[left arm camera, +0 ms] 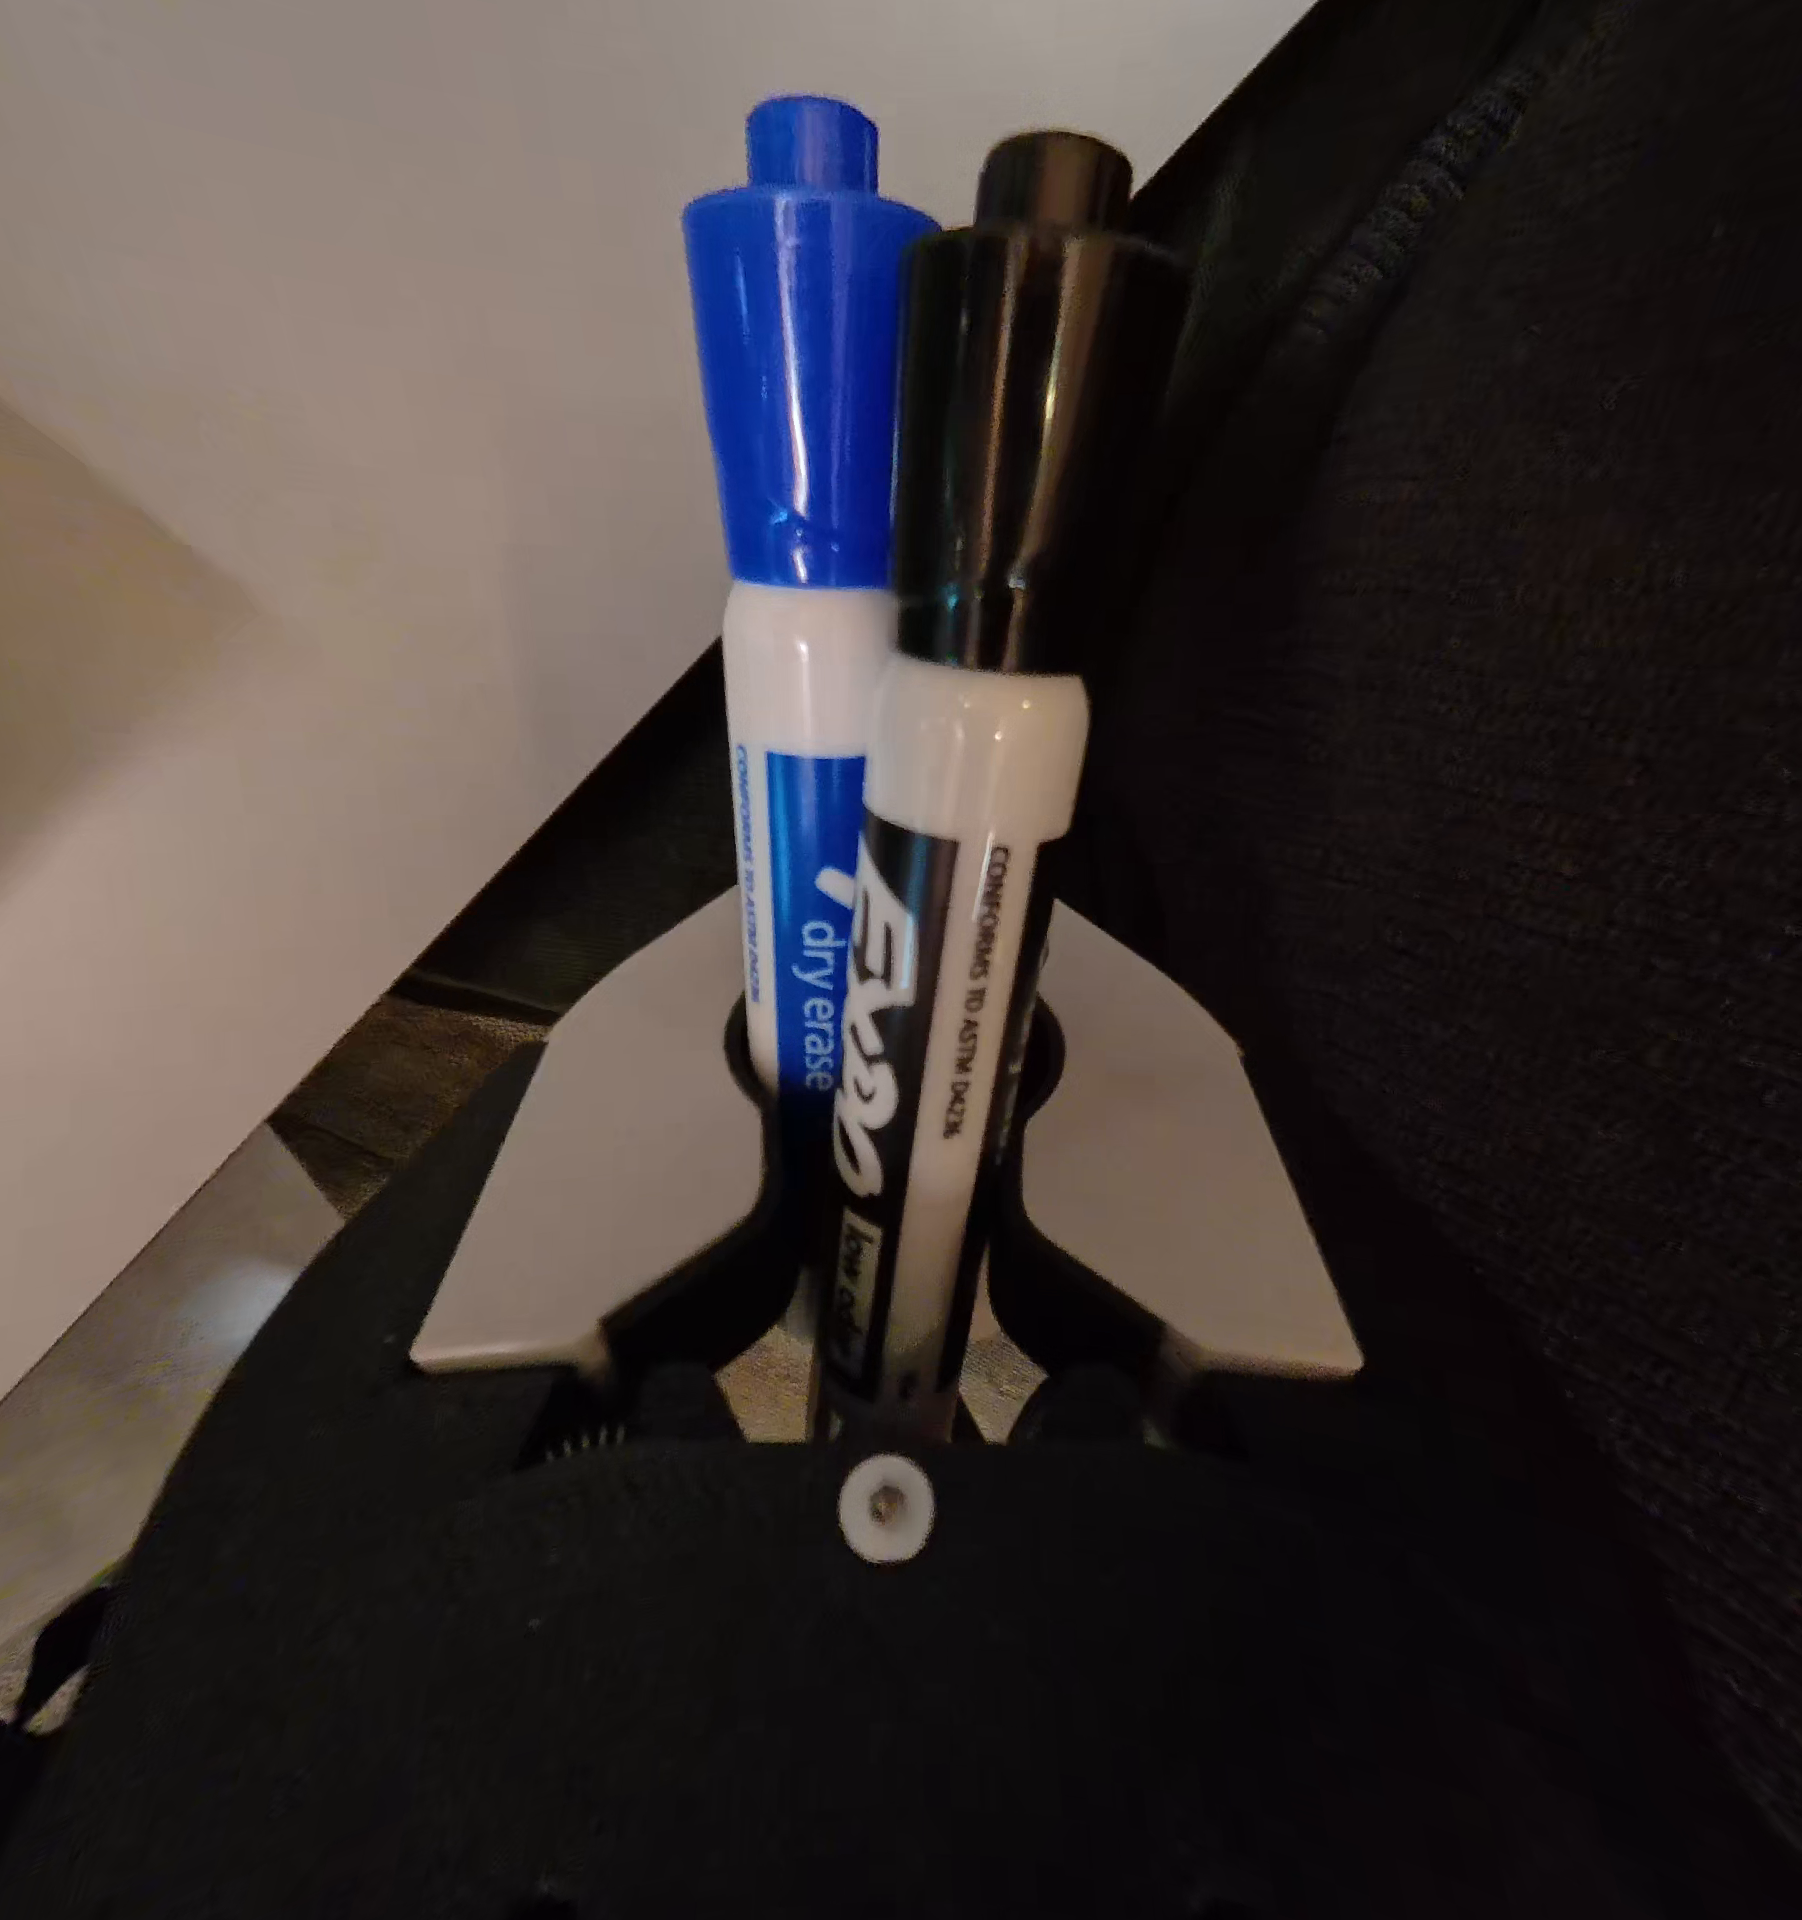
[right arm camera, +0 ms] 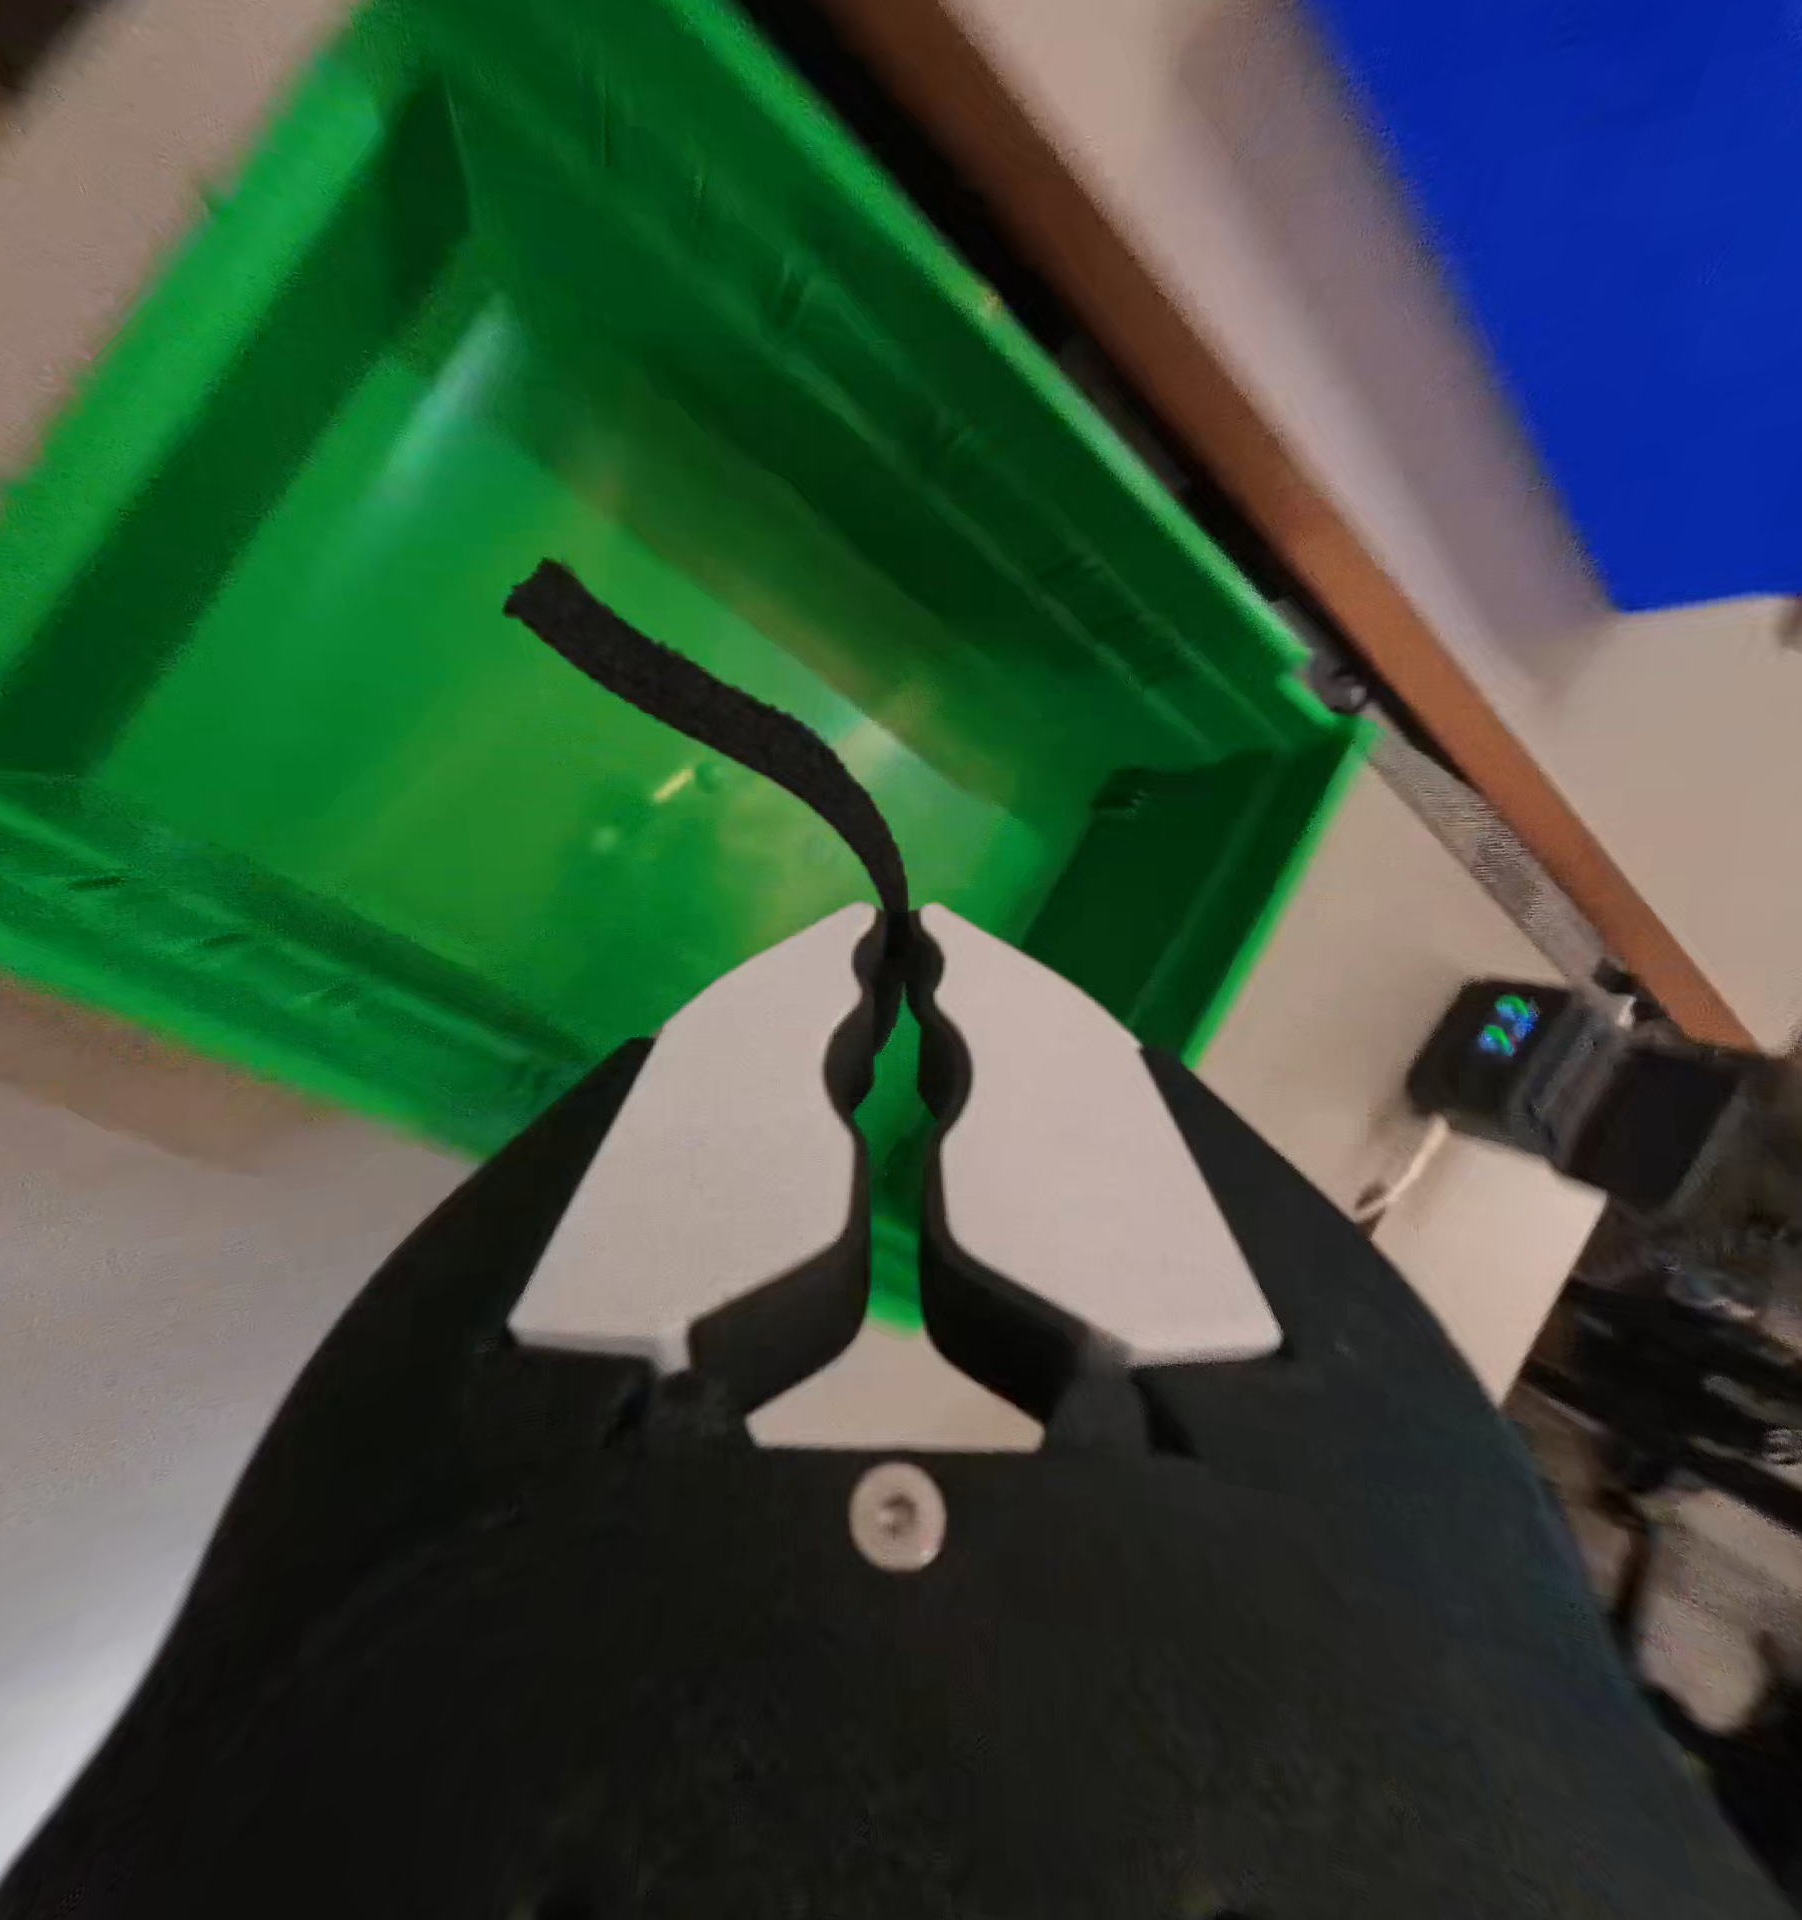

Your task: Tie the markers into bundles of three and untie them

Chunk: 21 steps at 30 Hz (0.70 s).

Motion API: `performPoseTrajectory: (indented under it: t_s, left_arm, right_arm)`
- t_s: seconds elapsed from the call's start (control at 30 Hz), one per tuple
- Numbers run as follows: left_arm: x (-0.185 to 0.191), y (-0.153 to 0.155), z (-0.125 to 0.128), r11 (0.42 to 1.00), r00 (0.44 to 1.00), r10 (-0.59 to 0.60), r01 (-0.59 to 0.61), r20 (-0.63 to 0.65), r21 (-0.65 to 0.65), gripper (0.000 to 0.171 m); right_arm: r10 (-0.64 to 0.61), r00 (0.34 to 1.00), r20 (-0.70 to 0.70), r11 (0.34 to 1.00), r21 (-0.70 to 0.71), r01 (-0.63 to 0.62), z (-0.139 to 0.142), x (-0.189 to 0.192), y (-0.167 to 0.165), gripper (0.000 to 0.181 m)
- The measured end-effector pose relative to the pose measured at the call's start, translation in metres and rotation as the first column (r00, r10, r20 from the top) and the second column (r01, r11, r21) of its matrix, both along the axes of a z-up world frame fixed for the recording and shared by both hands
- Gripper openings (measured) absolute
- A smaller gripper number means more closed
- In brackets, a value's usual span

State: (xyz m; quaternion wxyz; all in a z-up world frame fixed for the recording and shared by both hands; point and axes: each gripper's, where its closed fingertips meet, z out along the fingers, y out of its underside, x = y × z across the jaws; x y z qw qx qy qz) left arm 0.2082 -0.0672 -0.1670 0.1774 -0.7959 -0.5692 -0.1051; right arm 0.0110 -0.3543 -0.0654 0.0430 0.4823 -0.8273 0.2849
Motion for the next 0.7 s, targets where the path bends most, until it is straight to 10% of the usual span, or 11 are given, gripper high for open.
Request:
performPoseTrajectory:
  t_s: [0.2,0.43,0.57,0.7]
  left_arm:
    - [-0.008,0.016,0.007,0.998,0.998,-0.061,0.060,-0.034,-0.036,0.043]
    - [-0.032,0.042,0.009,0.976,0.979,-0.194,0.187,-0.056,-0.108,0.043]
    - [-0.050,0.059,0.007,0.953,0.958,-0.284,0.277,-0.043,-0.124,0.043]
    - [-0.074,0.073,0.006,0.927,0.931,-0.363,0.356,-0.039,-0.122,0.043]
  right_arm:
    - [-0.314,0.941,-0.124,0.949,-0.073,0.307,0.039,-0.086,0.176,0.003]
    - [-0.778,0.532,-0.336,0.522,0.126,0.843,-0.086,-0.171,0.435,0.003]
    - [-0.942,0.303,-0.143,0.271,0.208,0.940,-0.111,-0.172,0.494,0.004]
    - [-0.963,0.249,0.106,0.269,0.306,0.913,-0.116,-0.144,0.497,0.044]
